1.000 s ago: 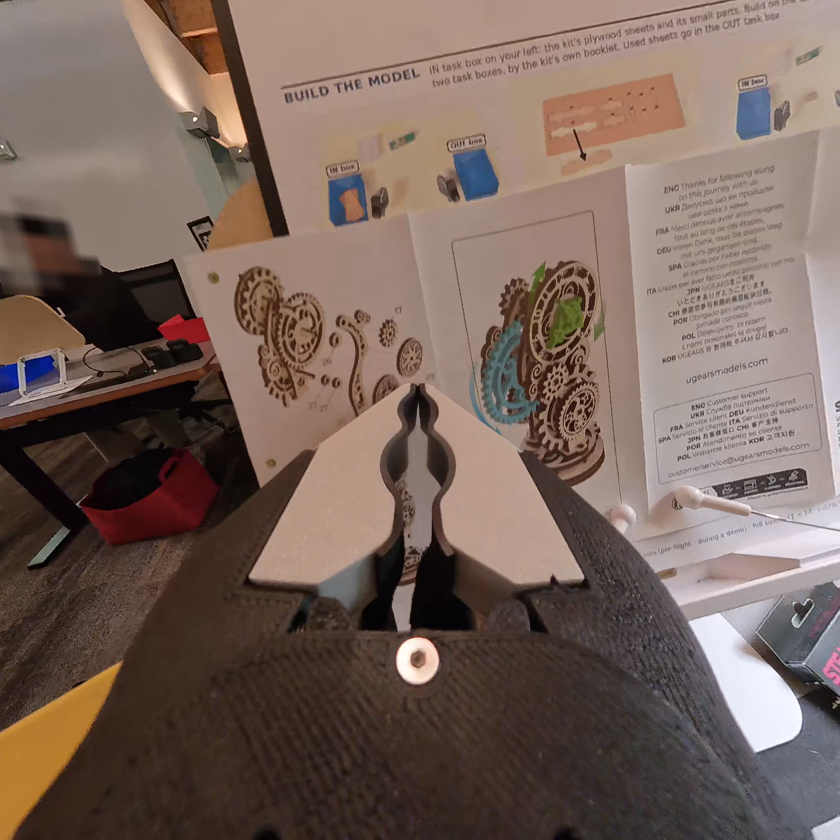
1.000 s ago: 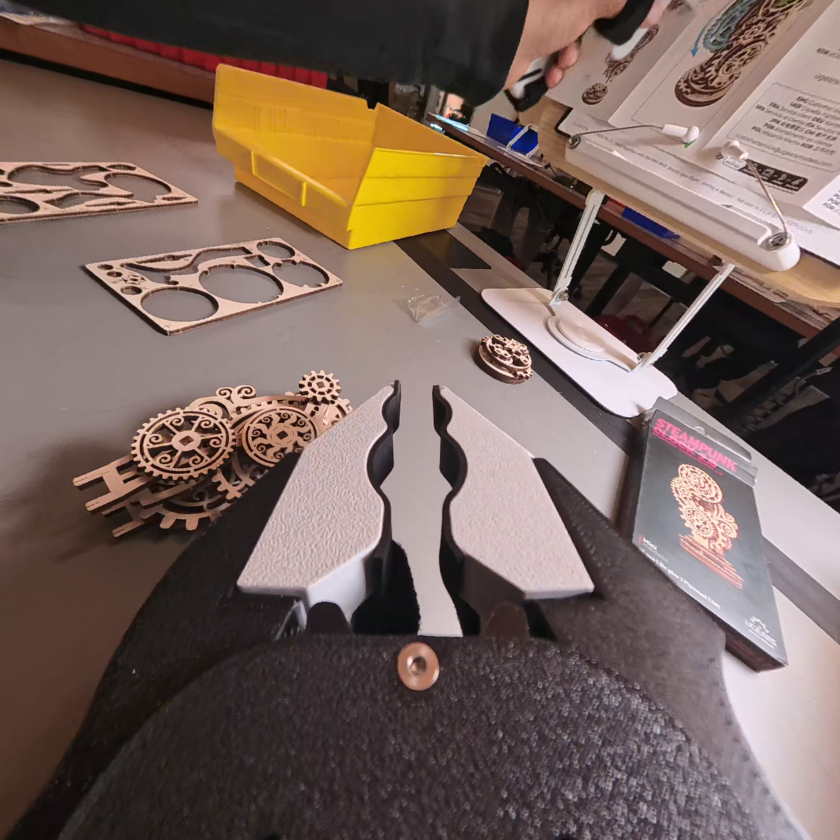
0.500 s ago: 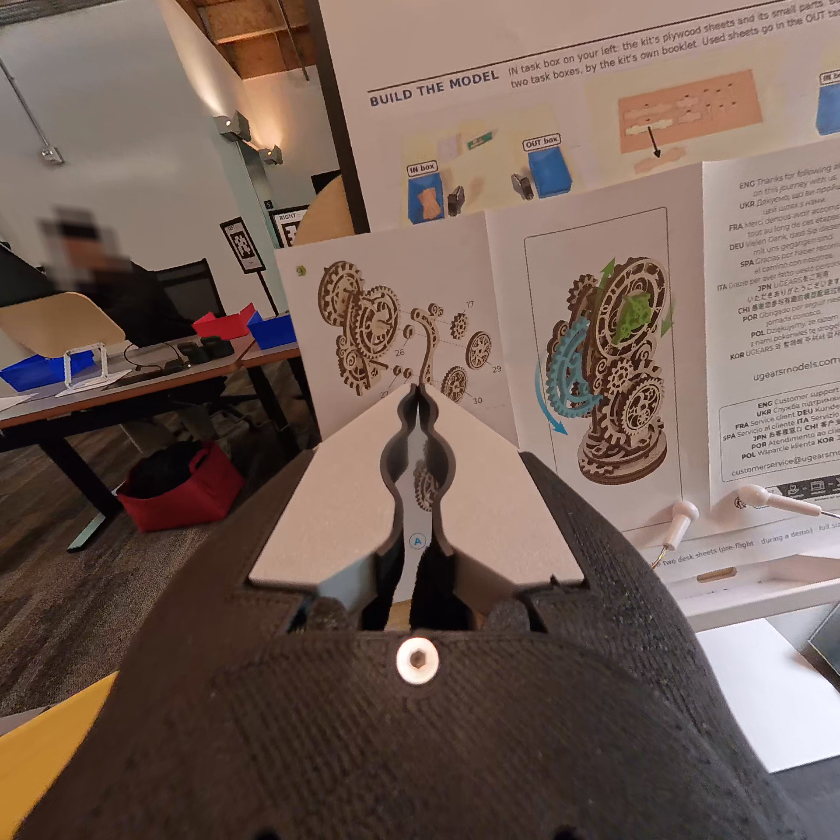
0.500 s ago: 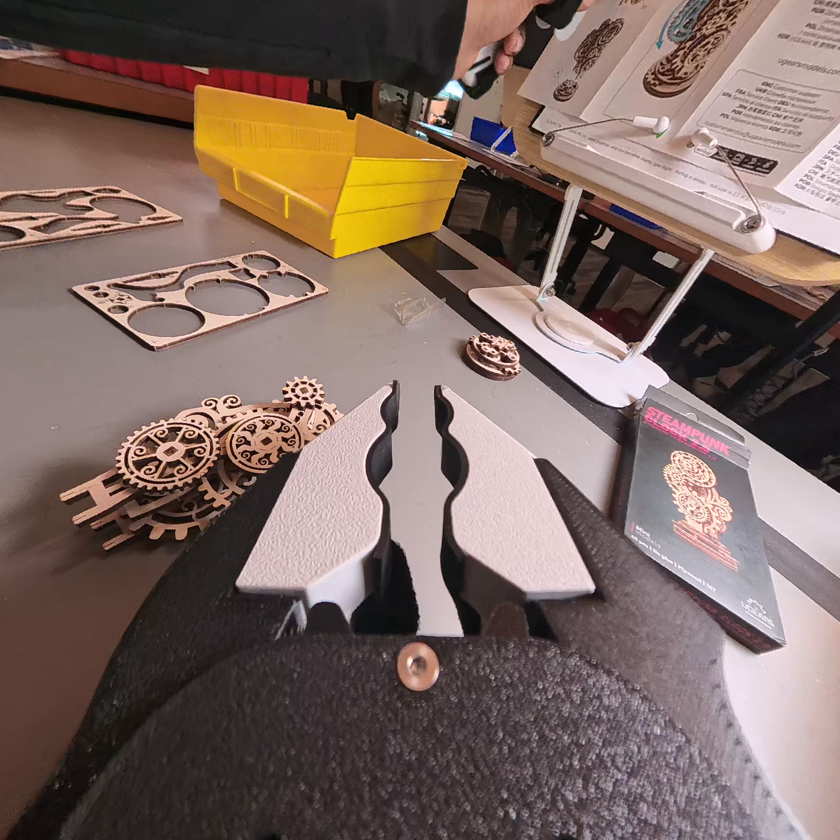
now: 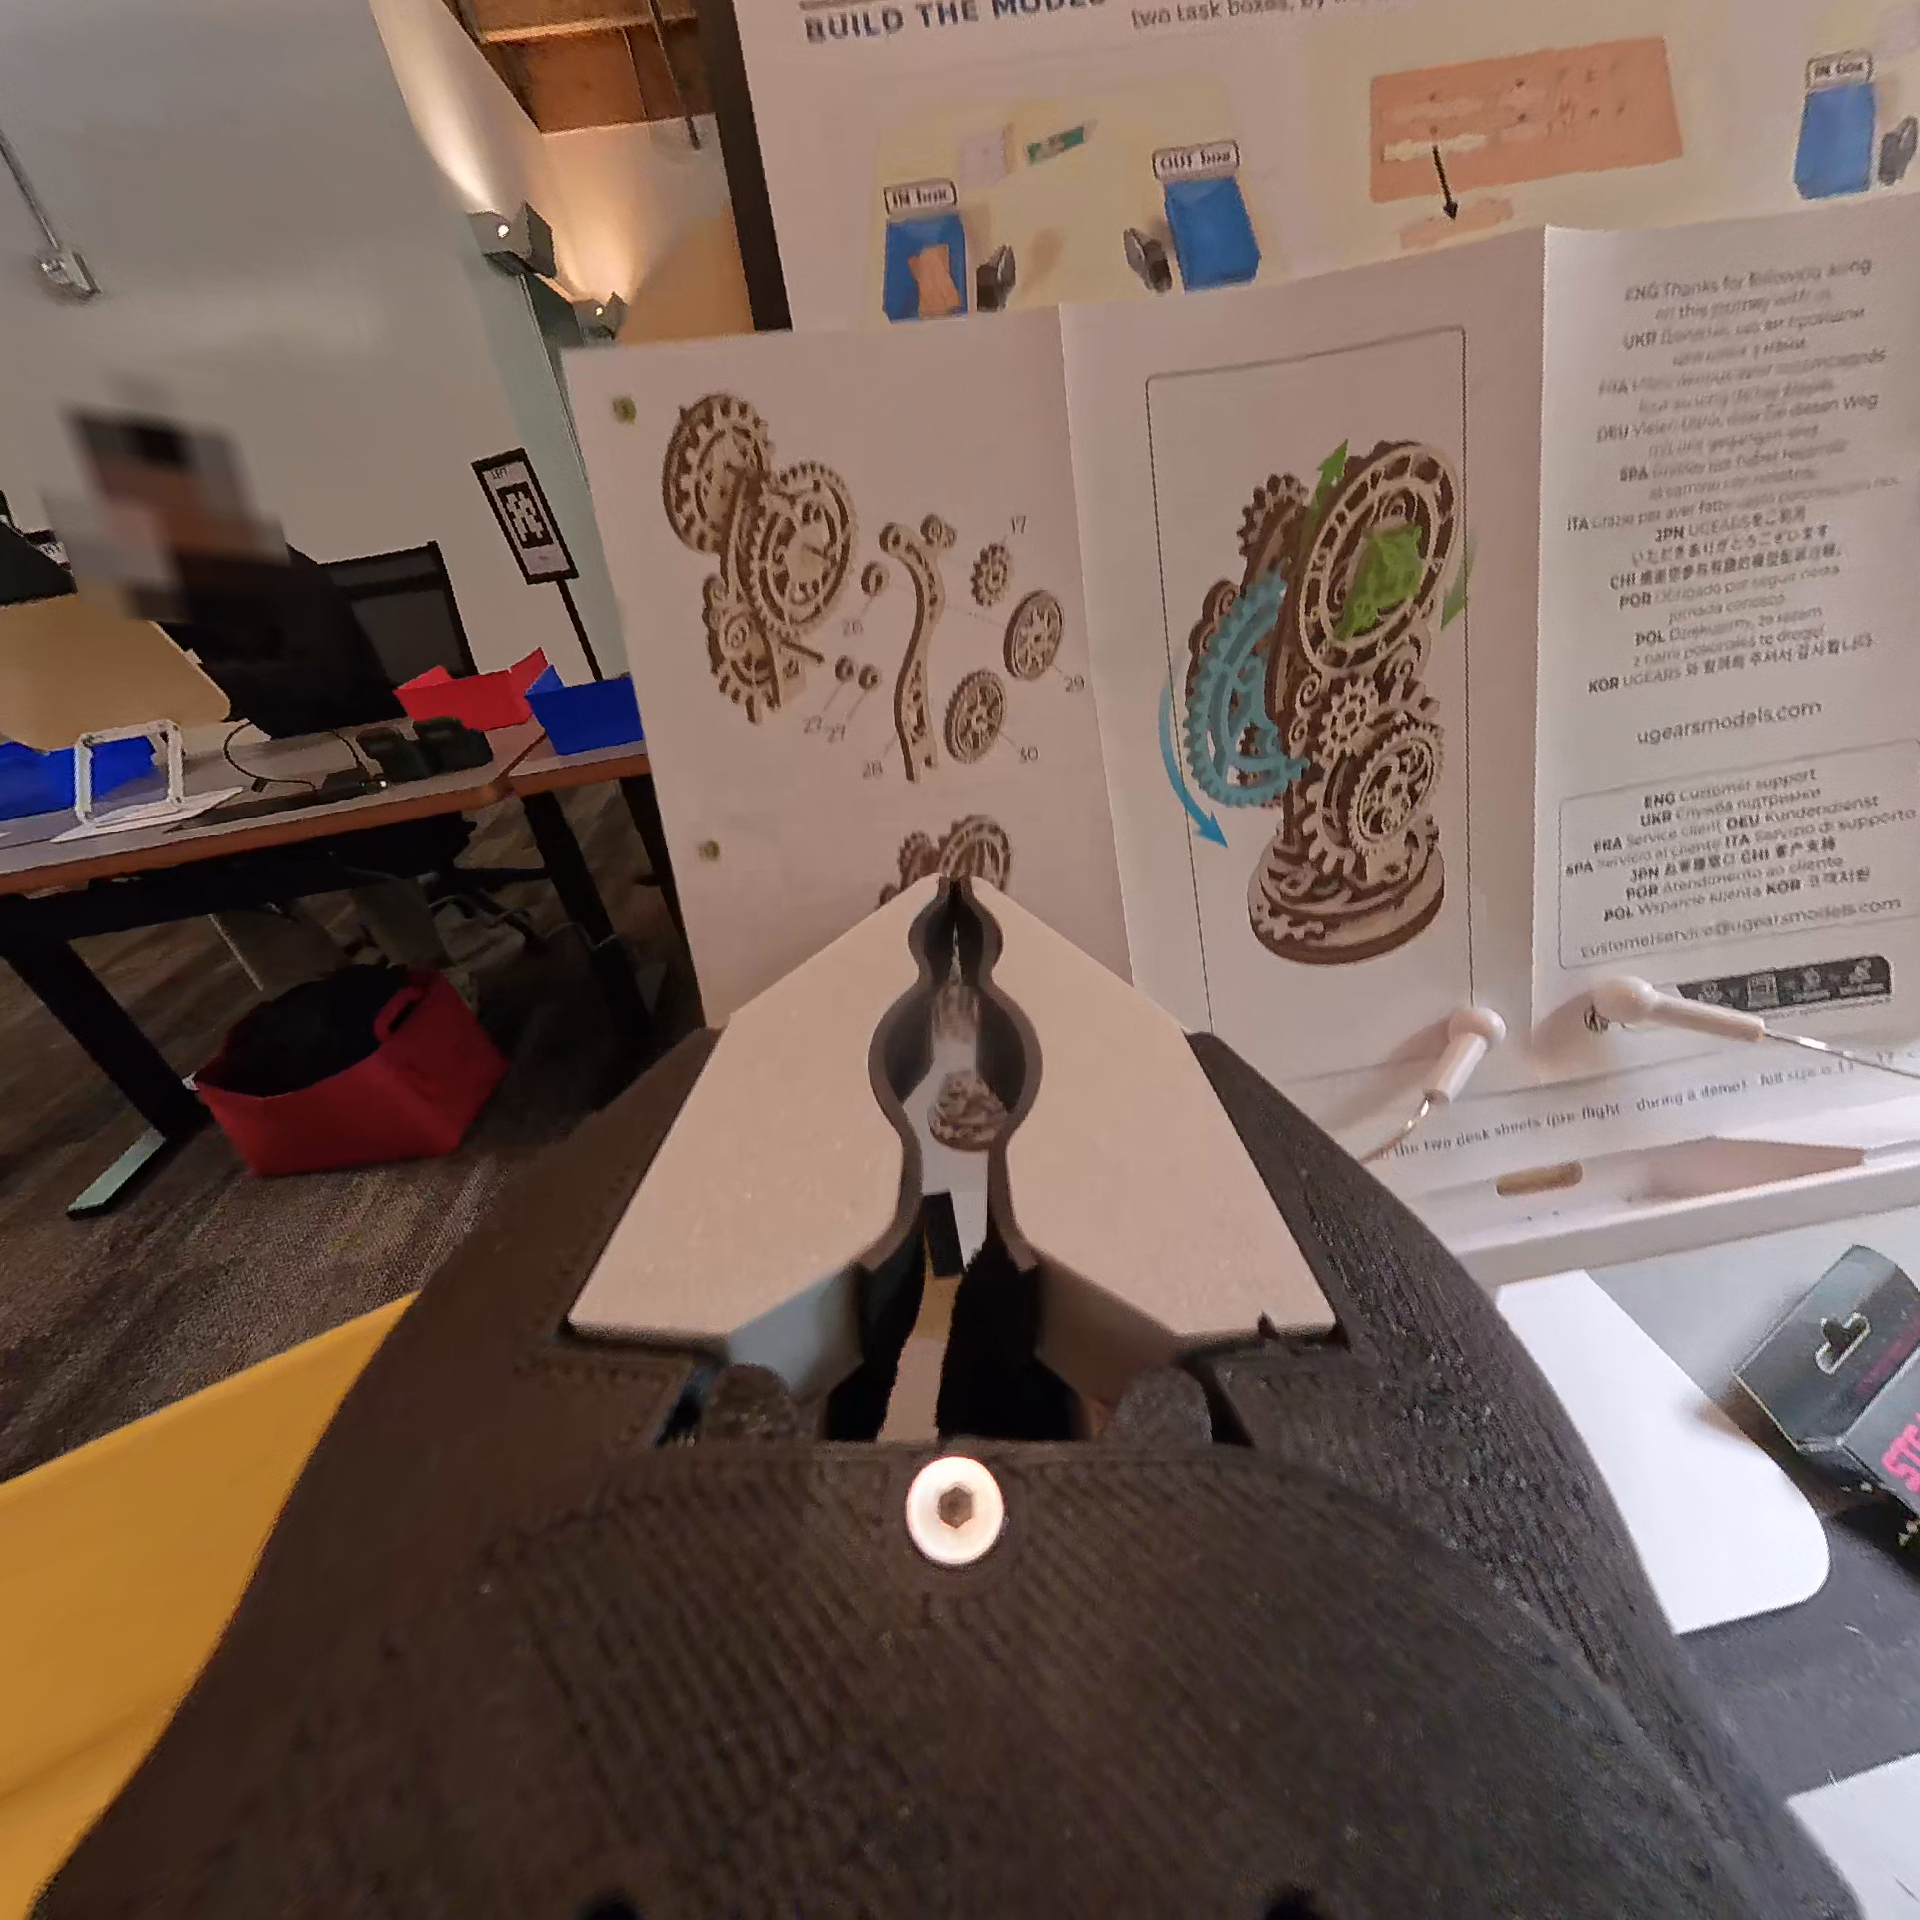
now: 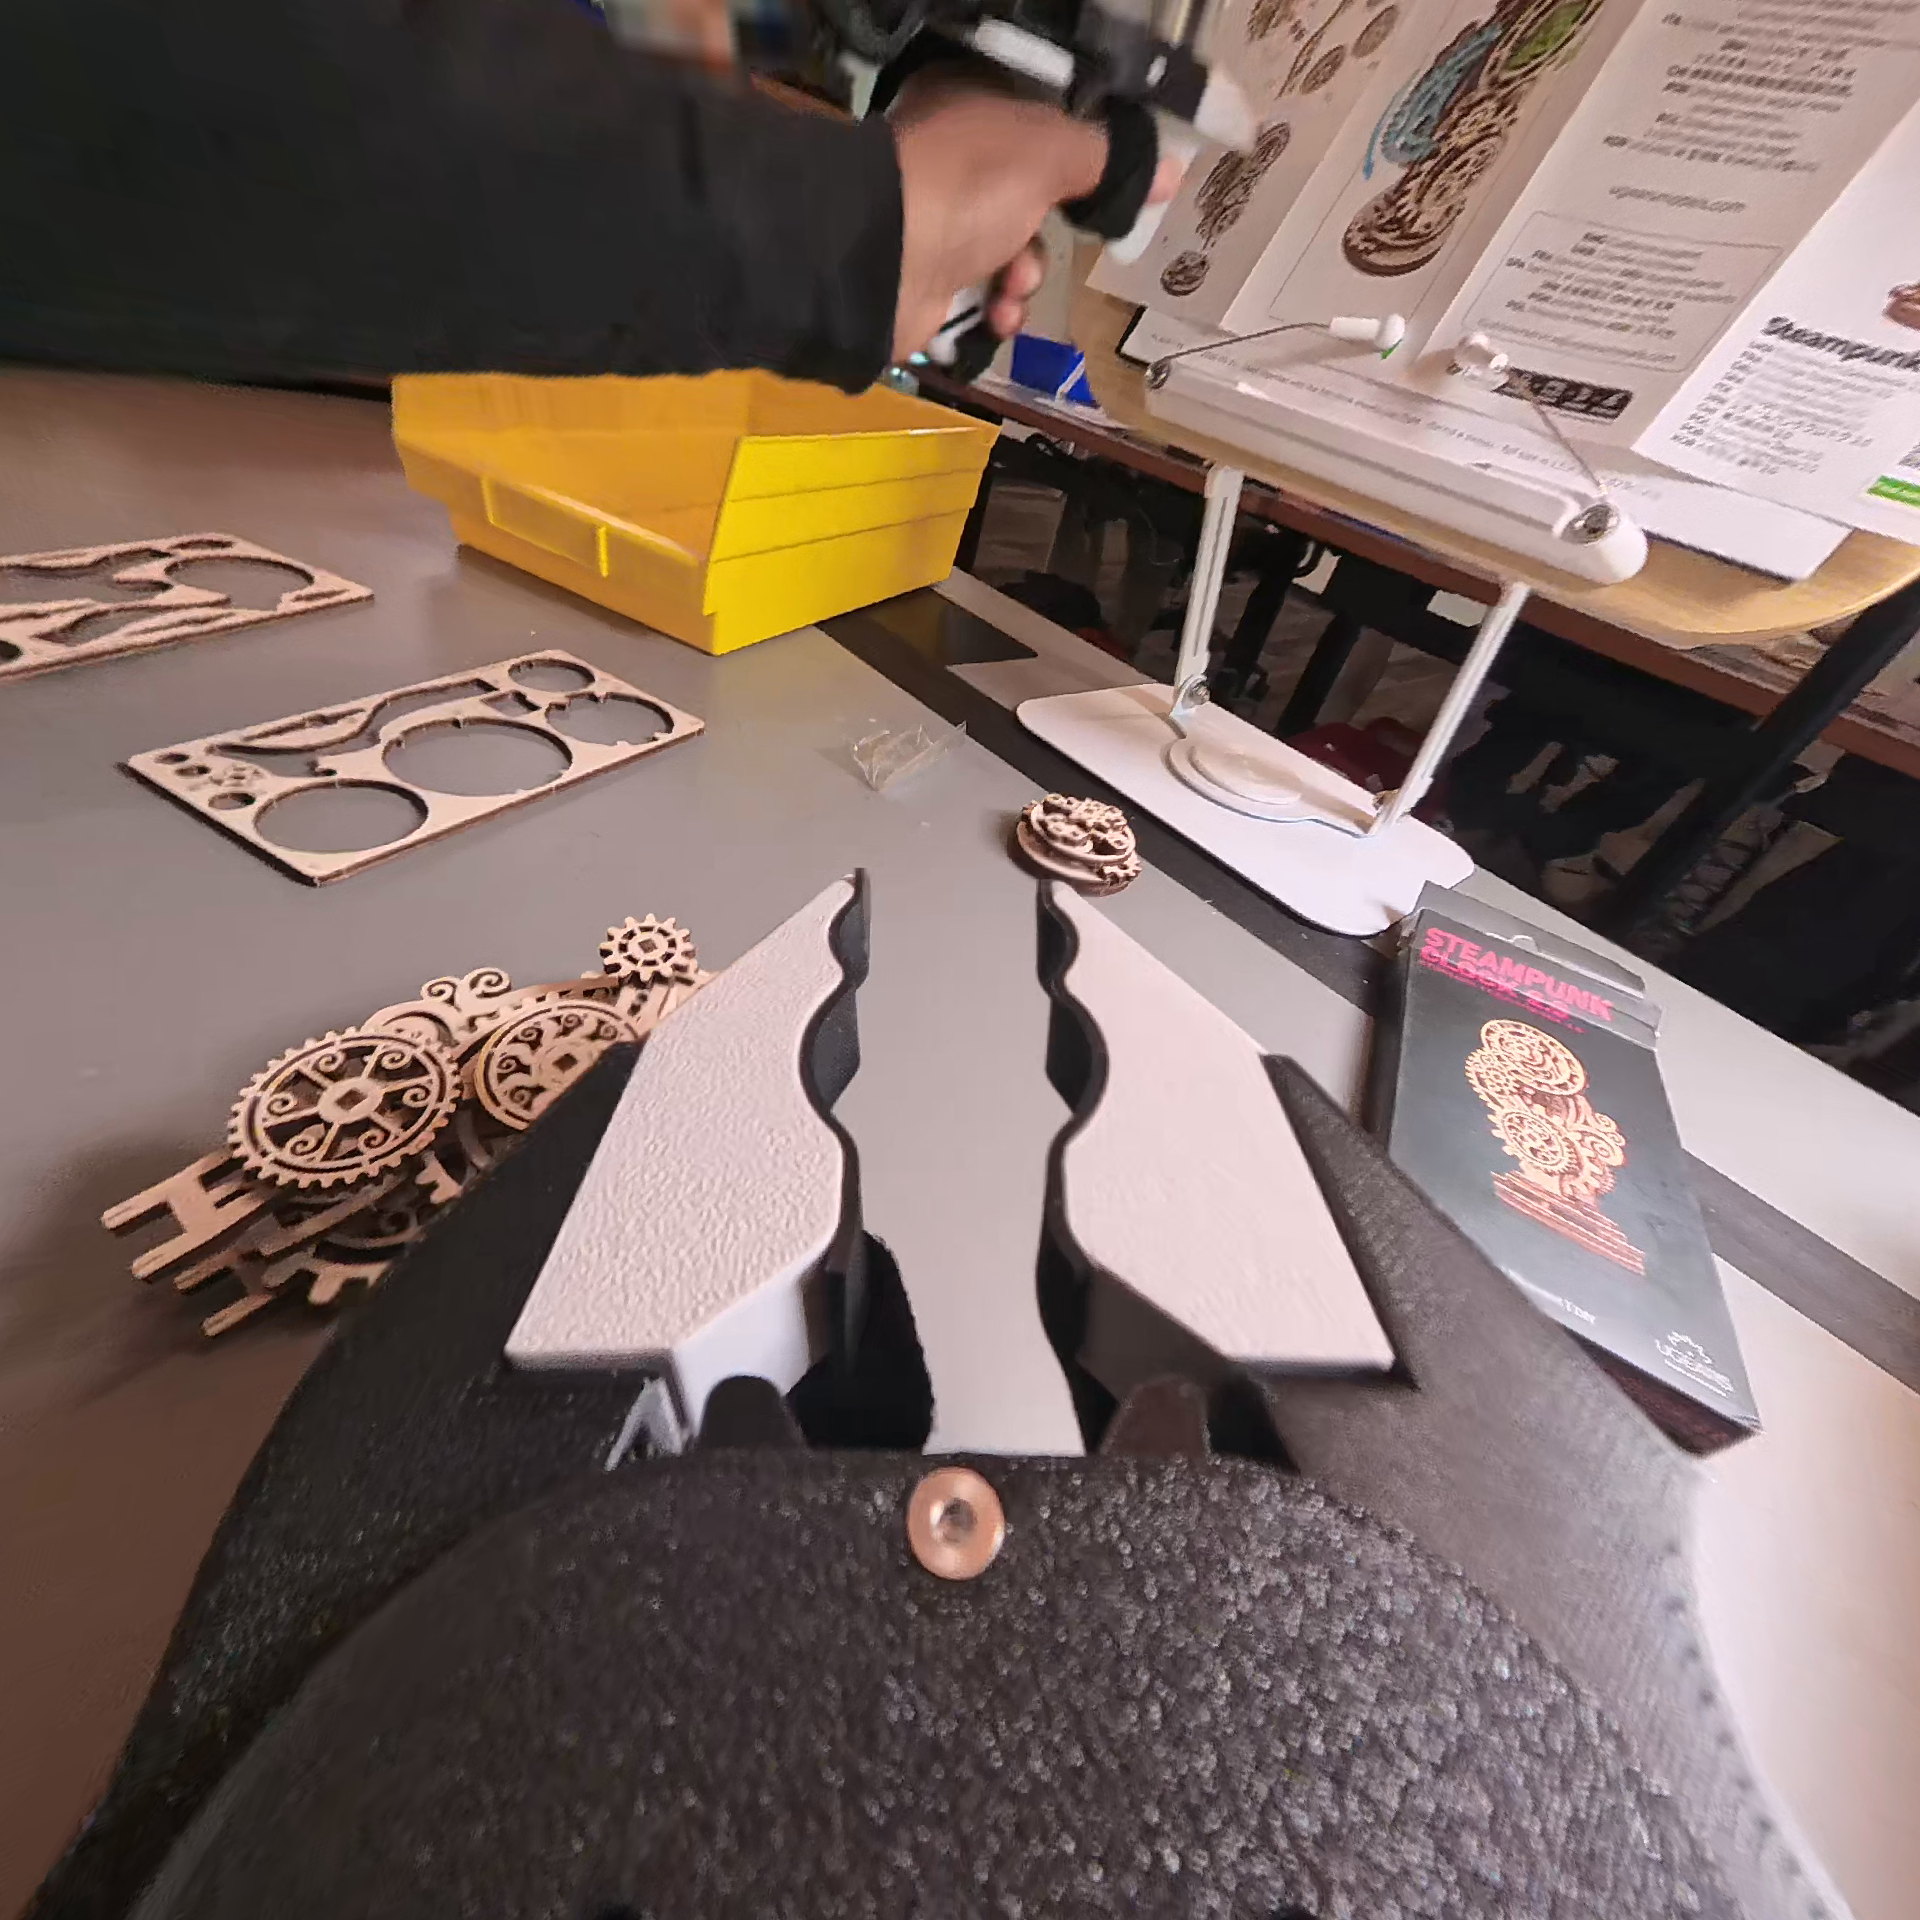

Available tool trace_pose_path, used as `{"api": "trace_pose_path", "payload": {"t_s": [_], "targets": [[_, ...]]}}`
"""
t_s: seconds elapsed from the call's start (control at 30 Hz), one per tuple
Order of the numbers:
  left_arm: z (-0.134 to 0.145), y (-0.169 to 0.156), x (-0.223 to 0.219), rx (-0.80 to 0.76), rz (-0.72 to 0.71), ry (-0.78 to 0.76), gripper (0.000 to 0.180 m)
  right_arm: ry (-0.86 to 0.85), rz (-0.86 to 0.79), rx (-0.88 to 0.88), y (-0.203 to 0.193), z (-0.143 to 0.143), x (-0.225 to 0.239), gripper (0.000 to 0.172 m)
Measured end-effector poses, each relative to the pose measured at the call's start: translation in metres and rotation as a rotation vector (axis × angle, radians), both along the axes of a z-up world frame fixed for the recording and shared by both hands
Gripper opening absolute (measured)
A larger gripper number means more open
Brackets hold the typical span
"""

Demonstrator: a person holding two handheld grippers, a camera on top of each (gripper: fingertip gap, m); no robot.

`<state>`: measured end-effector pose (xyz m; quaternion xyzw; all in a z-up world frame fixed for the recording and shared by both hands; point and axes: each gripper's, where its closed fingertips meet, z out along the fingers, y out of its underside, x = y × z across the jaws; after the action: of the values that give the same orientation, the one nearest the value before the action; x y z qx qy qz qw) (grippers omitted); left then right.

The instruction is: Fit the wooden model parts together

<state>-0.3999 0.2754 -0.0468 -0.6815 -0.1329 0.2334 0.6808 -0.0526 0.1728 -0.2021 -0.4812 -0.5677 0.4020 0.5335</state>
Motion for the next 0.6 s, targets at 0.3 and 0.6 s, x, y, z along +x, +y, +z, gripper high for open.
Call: {"api": "trace_pose_path", "payload": {"t_s": [0.3,0.6], "targets": [[-0.038,-0.014,0.002,-0.039,-0.003,-0.049,0.000,0.238,-0.093,-0.085,0.017,0.054,0.018,0.066],[-0.053,-0.016,0.001,-0.059,0.001,-0.048,0.000,0.292,-0.231,-0.136,0.030,0.075,0.033,0.072]]}}
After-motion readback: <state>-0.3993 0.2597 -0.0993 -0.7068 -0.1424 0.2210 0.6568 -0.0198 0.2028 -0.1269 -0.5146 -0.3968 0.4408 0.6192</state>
